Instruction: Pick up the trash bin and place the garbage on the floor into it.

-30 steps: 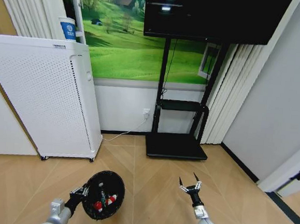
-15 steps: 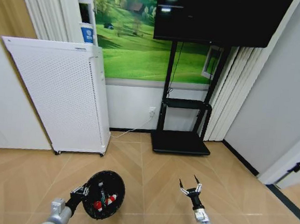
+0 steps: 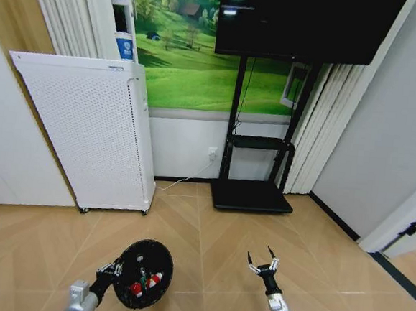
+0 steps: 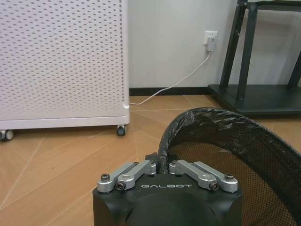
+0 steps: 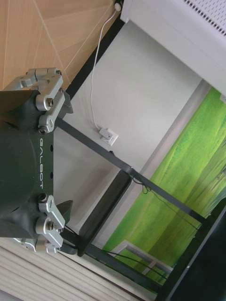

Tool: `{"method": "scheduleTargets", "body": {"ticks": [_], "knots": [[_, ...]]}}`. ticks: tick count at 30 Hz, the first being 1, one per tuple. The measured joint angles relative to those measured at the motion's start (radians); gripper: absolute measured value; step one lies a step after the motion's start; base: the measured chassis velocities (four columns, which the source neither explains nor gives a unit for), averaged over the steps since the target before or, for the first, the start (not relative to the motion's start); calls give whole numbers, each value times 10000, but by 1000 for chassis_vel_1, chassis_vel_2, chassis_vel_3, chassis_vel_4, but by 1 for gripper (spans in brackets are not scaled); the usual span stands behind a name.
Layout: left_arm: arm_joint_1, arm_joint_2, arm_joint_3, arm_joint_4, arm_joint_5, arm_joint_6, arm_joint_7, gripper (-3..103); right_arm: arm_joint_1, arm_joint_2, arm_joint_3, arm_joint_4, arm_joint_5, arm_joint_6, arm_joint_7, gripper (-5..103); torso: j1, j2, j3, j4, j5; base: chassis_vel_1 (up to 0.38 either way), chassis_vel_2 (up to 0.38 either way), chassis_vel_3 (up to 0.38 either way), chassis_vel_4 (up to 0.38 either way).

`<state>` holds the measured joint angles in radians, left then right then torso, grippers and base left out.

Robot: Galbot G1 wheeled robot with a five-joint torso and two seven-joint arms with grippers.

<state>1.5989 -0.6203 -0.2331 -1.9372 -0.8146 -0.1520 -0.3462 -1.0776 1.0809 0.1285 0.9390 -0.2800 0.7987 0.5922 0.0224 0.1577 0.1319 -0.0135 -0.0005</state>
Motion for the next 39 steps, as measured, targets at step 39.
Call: {"method": "scheduleTargets", "body": {"ticks": [39], "knots": [[-41,-507,294,1205,180,-256,301,9,-60,342,207,-391,61,6,26,100,2,-1,2,-3,5,-3,2,2,-1]]}}
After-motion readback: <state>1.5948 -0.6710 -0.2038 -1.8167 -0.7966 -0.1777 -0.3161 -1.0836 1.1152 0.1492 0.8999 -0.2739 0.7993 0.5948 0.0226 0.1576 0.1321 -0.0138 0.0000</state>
